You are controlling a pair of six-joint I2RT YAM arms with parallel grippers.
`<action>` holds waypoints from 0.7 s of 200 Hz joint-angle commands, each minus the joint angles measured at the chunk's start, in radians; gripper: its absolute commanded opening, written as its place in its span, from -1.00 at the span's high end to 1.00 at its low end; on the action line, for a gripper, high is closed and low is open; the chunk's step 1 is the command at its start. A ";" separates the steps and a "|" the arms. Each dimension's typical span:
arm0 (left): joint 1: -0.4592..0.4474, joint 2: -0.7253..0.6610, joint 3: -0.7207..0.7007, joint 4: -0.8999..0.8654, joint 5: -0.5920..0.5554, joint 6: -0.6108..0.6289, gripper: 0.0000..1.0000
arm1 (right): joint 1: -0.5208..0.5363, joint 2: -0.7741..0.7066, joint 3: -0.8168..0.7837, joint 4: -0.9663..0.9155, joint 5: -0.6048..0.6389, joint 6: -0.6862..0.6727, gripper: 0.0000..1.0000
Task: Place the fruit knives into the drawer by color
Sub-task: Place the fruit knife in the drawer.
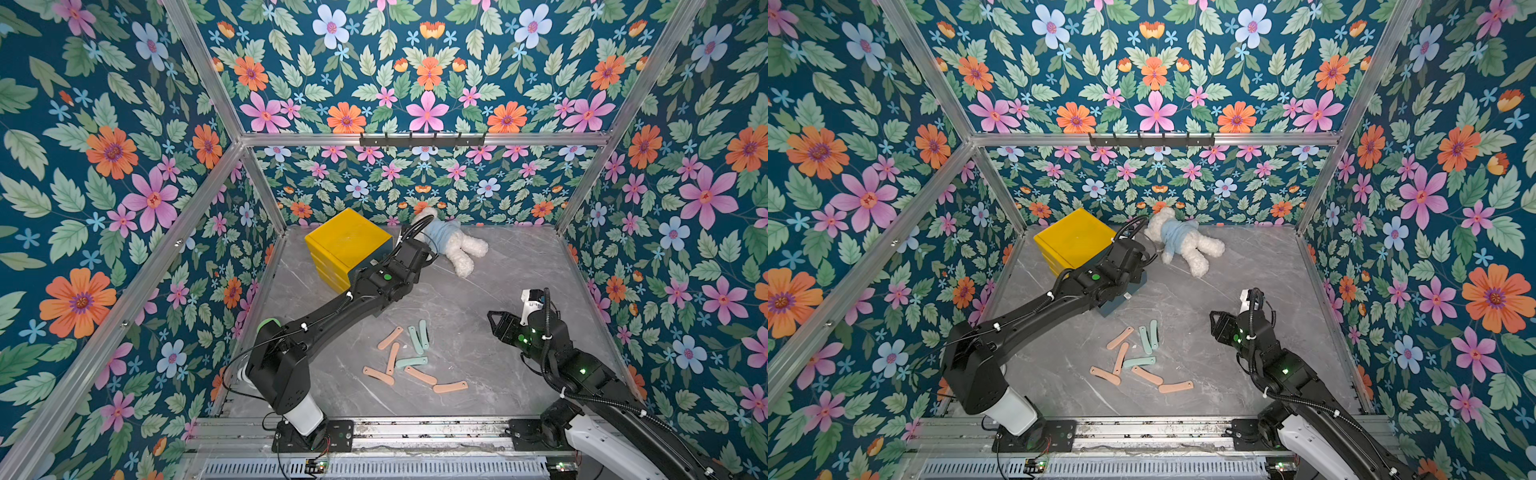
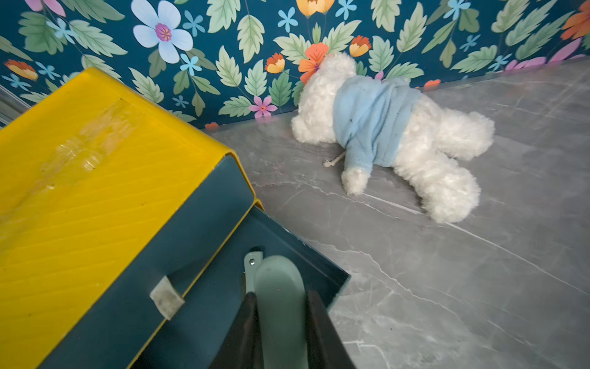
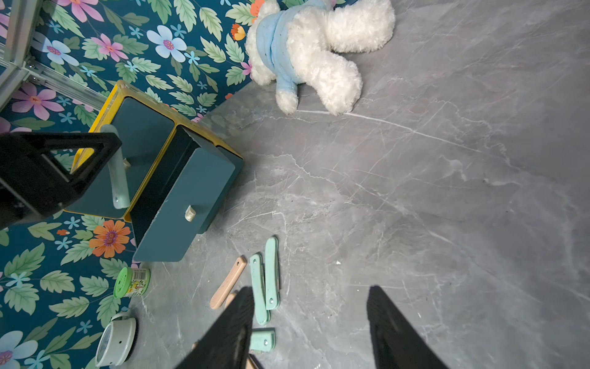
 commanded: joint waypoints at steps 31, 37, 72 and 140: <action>0.043 0.062 0.009 -0.003 -0.040 0.012 0.48 | -0.001 0.001 0.000 0.019 -0.024 0.011 -0.19; 0.046 0.068 0.006 0.000 -0.031 0.008 0.48 | -0.001 0.003 0.000 0.020 -0.026 0.012 -0.19; 0.054 0.089 -0.004 0.009 -0.012 -0.003 0.34 | 0.000 0.030 0.005 0.034 -0.064 0.011 -0.22; 0.055 -0.064 -0.048 0.066 0.128 -0.046 -0.60 | 0.000 0.128 0.027 0.098 -0.166 -0.002 -0.26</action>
